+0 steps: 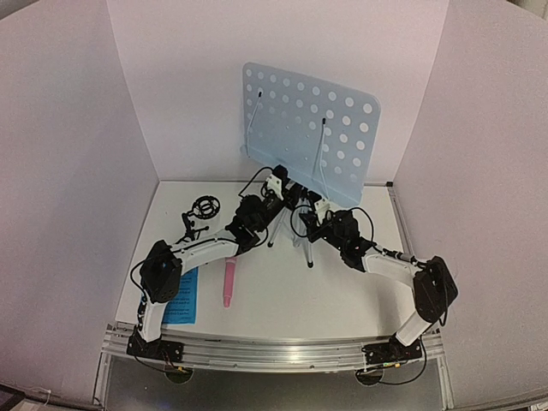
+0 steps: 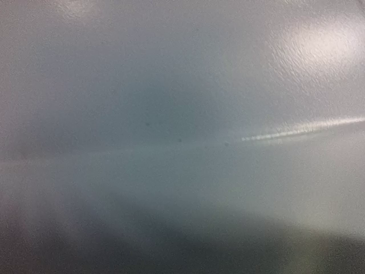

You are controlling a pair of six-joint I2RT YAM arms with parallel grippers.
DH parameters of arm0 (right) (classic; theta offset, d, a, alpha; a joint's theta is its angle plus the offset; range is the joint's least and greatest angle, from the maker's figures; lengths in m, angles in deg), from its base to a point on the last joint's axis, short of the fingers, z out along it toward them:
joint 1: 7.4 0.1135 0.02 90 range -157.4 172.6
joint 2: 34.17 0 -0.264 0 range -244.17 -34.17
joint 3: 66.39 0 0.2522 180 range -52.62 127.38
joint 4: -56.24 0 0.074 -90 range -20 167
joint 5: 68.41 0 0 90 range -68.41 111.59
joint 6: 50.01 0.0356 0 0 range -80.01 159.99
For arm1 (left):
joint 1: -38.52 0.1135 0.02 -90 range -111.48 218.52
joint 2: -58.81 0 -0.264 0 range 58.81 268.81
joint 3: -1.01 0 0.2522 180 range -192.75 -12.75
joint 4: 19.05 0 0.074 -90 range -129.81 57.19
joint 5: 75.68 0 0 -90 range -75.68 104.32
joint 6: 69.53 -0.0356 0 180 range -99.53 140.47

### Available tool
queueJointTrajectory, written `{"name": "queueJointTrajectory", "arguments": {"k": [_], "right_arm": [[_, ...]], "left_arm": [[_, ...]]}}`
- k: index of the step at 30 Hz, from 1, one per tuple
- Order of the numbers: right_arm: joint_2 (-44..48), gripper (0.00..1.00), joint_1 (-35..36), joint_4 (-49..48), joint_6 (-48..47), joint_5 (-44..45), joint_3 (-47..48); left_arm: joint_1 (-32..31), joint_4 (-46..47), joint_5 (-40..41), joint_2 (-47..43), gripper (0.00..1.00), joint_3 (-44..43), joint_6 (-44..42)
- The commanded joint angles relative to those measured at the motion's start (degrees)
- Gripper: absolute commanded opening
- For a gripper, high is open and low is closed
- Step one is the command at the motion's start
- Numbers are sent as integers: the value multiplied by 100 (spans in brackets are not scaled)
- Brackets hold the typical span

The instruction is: Pack up the instrument practice props

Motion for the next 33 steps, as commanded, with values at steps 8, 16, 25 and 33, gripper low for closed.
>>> {"name": "queueJointTrajectory", "arguments": {"k": [8, 16, 25, 33], "right_arm": [[72, 0, 126, -781, -183, -413, 119], [111, 0, 124, -799, -211, -461, 74], [108, 0, 40, -867, -549, -366, 738], [56, 0, -83, -1102, -678, 65, 1497]], "left_arm": [[12, -146, -566, 134, 39, -243, 45], [12, -255, -730, 335, 8, -619, 193], [29, -245, -1592, -13, 0, -577, 765], [20, -617, -2032, -52, 0, -935, 1525]]}}
